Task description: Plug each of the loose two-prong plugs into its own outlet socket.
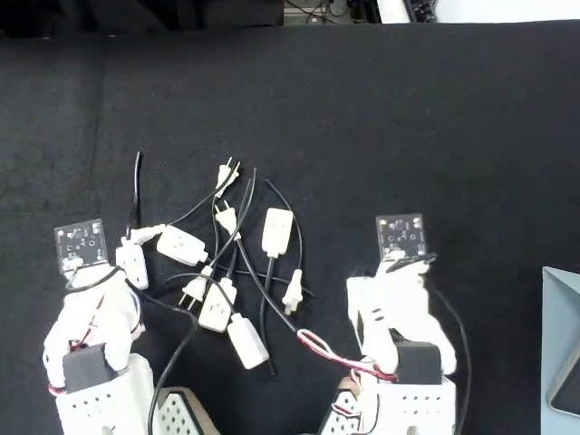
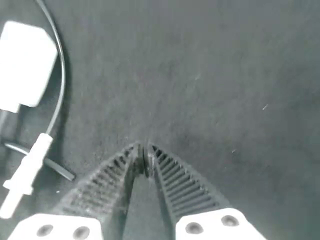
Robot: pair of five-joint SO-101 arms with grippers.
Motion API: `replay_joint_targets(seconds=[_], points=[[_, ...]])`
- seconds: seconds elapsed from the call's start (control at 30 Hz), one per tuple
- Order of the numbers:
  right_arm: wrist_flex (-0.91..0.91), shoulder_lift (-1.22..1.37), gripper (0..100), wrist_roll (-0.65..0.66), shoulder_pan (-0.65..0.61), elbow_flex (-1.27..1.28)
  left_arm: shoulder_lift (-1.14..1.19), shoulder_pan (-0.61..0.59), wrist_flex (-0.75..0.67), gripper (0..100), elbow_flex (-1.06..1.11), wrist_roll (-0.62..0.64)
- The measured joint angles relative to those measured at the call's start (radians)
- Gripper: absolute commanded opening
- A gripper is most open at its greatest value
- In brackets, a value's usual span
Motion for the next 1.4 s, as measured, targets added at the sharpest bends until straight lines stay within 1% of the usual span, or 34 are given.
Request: replay_joint_targets(seconds=[0.13,0.23,0.27,0.37,0.57,0.67,0.73,0.83,0.97,1.0,1.07,1.13,1.2,1.4], points=[[0.009,0.0,1.3,-0.02,0.003,-0.15,0.0,-0.012,0.0,3,-0.002,0.0],[0.074,0.003,1.3,-0.057,0.003,-0.311,0.0,-0.012,0.0,3,-0.002,-0.002],[0.098,0.032,1.3,-0.066,-0.014,-0.367,0.0,-0.012,0.0,3,-0.002,-0.002],[0.161,0.183,1.3,-0.114,-0.075,-0.523,0.0,-0.012,0.0,3,-0.002,-0.002],[0.235,0.608,1.5,-0.206,-0.213,-0.755,0.0,-0.012,0.0,3,0.006,-0.002],[0.227,0.783,1.5,-0.261,-0.256,-0.79,0.003,-0.012,-0.034,3,0.037,-0.002],[0.19,0.859,1.6,-0.295,-0.287,-0.792,0.005,-0.012,-0.069,3,0.057,-0.002],[0.133,0.942,1.6,-0.33,-0.338,-0.792,0.005,-0.012,-0.1,3,0.071,-0.002],[0.091,1.03,1.7,-0.373,-0.446,-0.792,0.005,-0.017,-0.104,3,0.071,-0.002],[0.087,1.053,2.1,-0.387,-0.474,-0.792,0.005,-0.018,-0.104,3,0.071,-0.002],[0.081,1.102,6.7,-0.416,-0.522,-0.799,0.005,-0.018,-0.104,3,0.071,-0.002],[0.081,1.165,12.1,-0.445,-0.539,-0.818,0.005,-0.018,-0.104,3,0.071,-0.002],[0.081,1.227,14.6,-0.474,-0.545,-0.841,0.005,-0.018,-0.104,3,0.071,-0.002],[0.081,1.356,11.1,-0.497,-0.551,-0.893,0.005,-0.018,-0.104,3,0.071,-0.002]])
